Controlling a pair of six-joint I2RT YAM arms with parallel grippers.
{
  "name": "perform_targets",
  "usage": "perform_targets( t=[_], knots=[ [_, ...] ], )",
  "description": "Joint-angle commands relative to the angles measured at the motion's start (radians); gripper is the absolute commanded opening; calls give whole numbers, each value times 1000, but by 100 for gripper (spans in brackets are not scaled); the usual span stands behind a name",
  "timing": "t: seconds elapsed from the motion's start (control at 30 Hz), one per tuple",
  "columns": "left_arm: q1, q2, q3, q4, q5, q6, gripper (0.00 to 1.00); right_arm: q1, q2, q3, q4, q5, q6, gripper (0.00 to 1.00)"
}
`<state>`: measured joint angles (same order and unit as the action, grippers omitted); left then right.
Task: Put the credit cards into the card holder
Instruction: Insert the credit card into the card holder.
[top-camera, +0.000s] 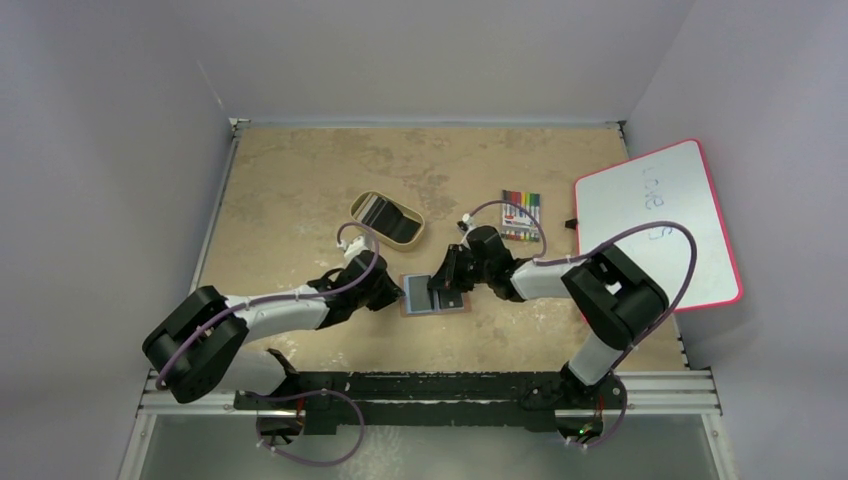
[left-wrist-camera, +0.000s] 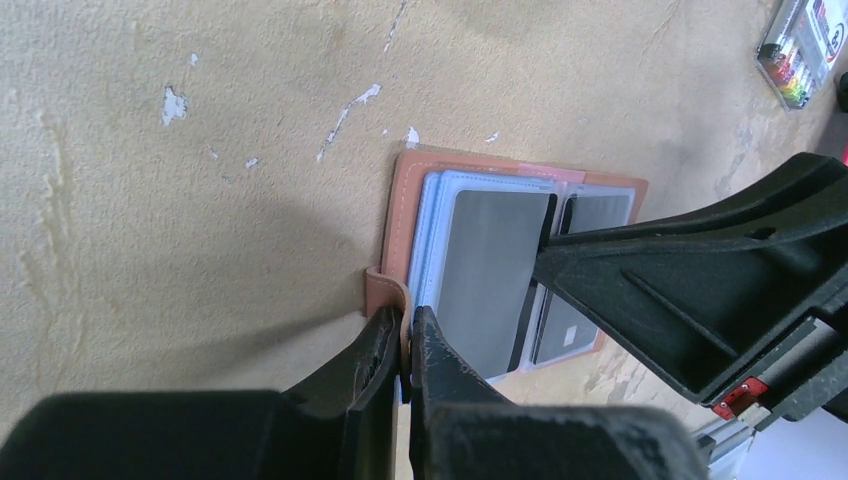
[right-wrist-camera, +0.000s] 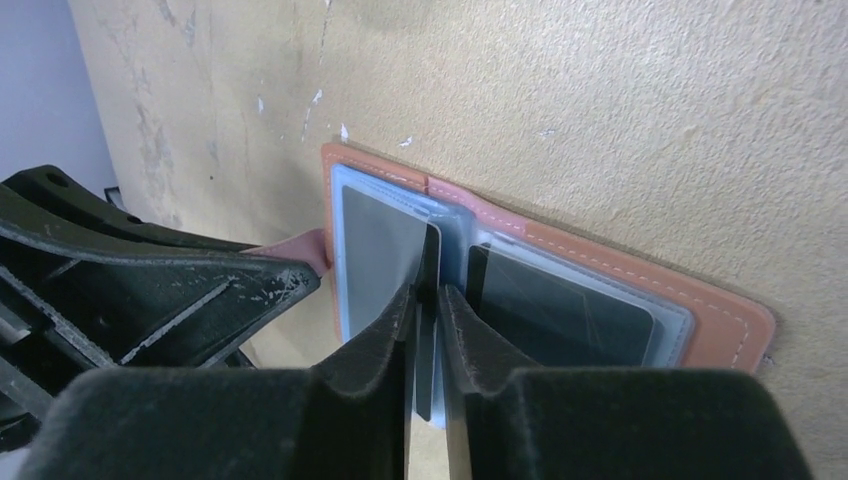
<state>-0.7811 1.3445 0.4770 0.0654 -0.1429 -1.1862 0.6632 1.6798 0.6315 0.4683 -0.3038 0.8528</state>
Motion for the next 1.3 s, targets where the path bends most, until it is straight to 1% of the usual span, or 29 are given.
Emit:
perform_targets(
  t=[0.0, 0.17, 0.27, 0.4, 0.5, 0.63, 0.73, 0.77, 0.87, 0.93, 1.1, 1.27],
  knots=[
    [-5, -7, 52, -32, -45, 41, 0, 9, -64, 31, -92, 37, -67, 21],
    [-6, -10, 83, -109, -71, 111, 0, 9, -138, 21, -133, 46, -96, 36],
    [-4, -22, 96, -144, -84, 142, 0, 9, -164, 16, -146, 43, -91, 40],
    [-1, -40, 98, -165, -78, 185, 0, 9, -210, -7, -121, 26, -92, 40],
    [18, -60, 101, -190, -69, 215, 0, 9, -239, -20, -141, 38, -84, 39],
    [60, -102, 100, -217, -54, 249, 0, 9, -277, -47, -133, 67, -70, 35],
    [97, -140, 95, -231, -36, 273, 0, 9, -275, -39, -123, 92, -62, 35],
    [109, -153, 92, -232, -30, 273, 2, 9, -272, -43, -122, 87, -50, 35],
    [121, -192, 98, -233, -1, 279, 14, 9, -269, -55, -100, 59, -18, 35],
    [120, -221, 108, -228, 13, 280, 21, 11, -269, -54, -88, 50, -11, 34],
    [119, -234, 148, -206, 91, 275, 30, 14, -245, -25, -91, 27, 0, 34],
    [113, -170, 118, -84, 177, 260, 35, 32, -205, -21, -53, 14, 20, 34]
  ],
)
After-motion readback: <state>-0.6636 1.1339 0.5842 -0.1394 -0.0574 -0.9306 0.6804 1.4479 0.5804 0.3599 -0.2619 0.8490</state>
